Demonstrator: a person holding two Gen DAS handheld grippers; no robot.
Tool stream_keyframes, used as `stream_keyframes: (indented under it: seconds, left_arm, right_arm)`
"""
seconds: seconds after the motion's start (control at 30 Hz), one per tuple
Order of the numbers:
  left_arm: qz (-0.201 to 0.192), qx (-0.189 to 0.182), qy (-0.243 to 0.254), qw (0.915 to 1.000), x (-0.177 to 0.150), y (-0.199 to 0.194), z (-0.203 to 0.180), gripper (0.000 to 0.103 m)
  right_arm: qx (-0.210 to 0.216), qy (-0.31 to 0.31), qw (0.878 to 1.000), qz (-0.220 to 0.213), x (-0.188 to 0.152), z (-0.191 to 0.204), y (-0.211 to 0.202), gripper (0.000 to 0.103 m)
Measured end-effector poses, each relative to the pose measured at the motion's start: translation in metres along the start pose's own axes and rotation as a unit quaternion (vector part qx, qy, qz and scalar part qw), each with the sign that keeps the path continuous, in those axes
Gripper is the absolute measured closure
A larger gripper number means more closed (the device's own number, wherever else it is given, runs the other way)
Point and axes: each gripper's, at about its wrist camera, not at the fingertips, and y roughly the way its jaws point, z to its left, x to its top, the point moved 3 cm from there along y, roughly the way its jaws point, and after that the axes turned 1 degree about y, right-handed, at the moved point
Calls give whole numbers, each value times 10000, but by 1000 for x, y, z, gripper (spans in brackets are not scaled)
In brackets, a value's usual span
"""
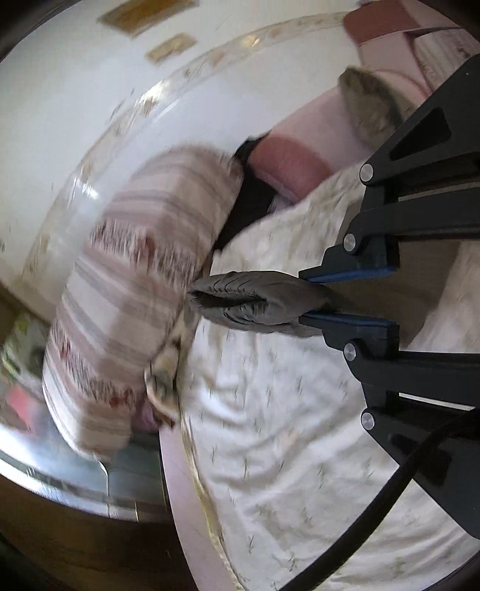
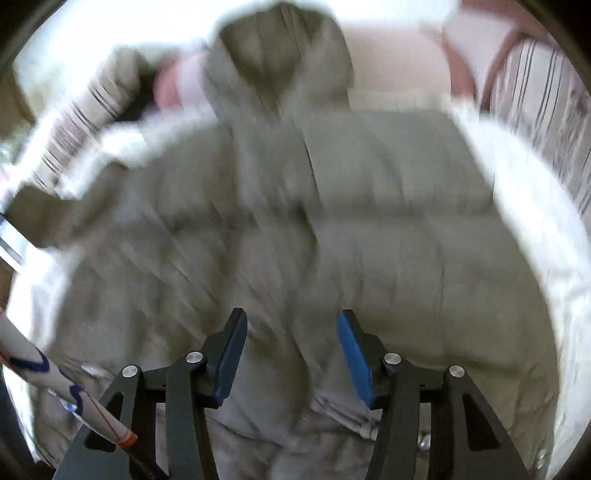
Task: Fold large clothes
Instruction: 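Fold the held sleeve across the jacket body with the left tool, release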
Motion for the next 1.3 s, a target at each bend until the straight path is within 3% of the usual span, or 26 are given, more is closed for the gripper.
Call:
stream_keyframes:
  seconds: [0.17, 0.33, 0.47, 0.57, 0.67, 0.77, 0.87, 0.93, 0.97, 1.1, 1.2, 1.3]
  left_arm:
    - [-10, -440, 530, 9976, -24, -26, -69, 88]
    - [236, -1058, 1505, 9827, -82, -48, -169, 88]
    - [717, -1480, 2092, 9639, -154, -48, -237, 88]
    - [1348, -1558, 2608, 9432, -230, -30, -275, 88]
    - [1947, -1390, 3124, 9193, -301, -4, -293, 88]
    - [2486, -1049, 3315, 9040, -350, 30, -290, 88]
    - [2556, -692, 3694, 8908, -372, 44, -287, 87]
    - [2621, -807, 3833, 8820, -369, 36, -291, 65]
    - [2681, -916, 3842, 8787, -365, 28, -293, 60]
    - [2144, -1247, 3821, 8902, -329, -24, -292, 36]
    - [1410, -946, 3613, 9168, -285, -47, -268, 28]
    - [996, -486, 3035, 9464, -238, -41, -226, 28]
  right_arm:
    - [292, 363, 9986, -251, 5, -13, -16, 47]
    - [185, 973, 9912, -880, 18, -48, -48, 47]
    - [249, 1627, 9809, -1040, 22, -79, -59, 47]
    - [199, 1947, 9728, -1236, 26, -94, -70, 47]
    - [216, 2123, 9667, -1410, 28, -109, -82, 47]
    - [294, 2209, 9634, -1488, 31, -120, -88, 47]
    - [463, 2267, 9607, -1536, 34, -122, -90, 47]
    - [676, 2358, 9570, -1547, 39, -124, -89, 47]
    - [876, 2426, 9541, -1520, 41, -124, -87, 47]
    - [1552, 2594, 9439, -1326, 46, -116, -70, 47]
    - [2168, 2530, 9380, -952, 54, -92, -43, 47]
    - [2641, 2616, 9259, -672, 58, -69, -17, 48]
